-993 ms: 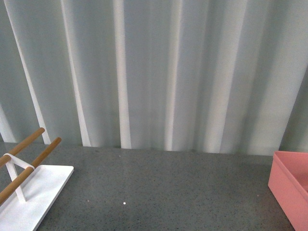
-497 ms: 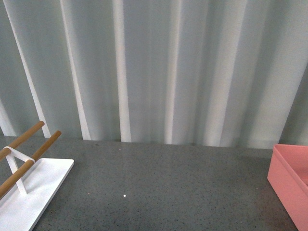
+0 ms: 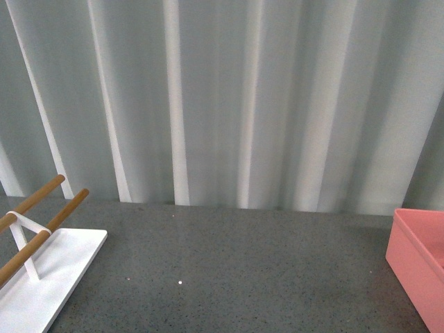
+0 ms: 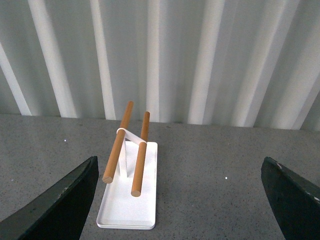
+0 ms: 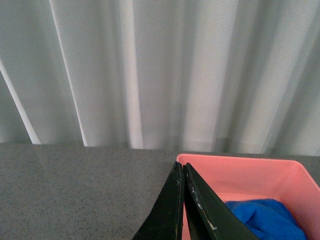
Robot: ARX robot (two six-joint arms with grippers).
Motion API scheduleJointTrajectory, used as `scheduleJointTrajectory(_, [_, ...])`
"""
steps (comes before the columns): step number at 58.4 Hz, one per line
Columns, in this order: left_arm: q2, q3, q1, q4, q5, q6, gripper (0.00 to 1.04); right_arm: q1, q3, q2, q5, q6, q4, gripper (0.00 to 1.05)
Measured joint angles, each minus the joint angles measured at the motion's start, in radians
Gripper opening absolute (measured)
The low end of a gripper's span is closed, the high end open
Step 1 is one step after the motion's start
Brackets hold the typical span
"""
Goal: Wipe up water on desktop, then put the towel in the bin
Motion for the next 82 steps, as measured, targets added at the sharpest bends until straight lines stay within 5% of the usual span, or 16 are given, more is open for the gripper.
scheduleJointTrajectory(24, [0.0, 0.0, 0.0, 0.0, 0.0, 0.0, 0.98, 0.041, -0.159, -0.269, 0.026, 0.004, -0.109, 0.03])
scheduleJointTrajectory(82, [0.0, 0.0, 0.0, 0.0, 0.0, 0.0, 0.98, 0.041, -0.164, -0.819, 0.031, 0.013, -0.621, 0.03])
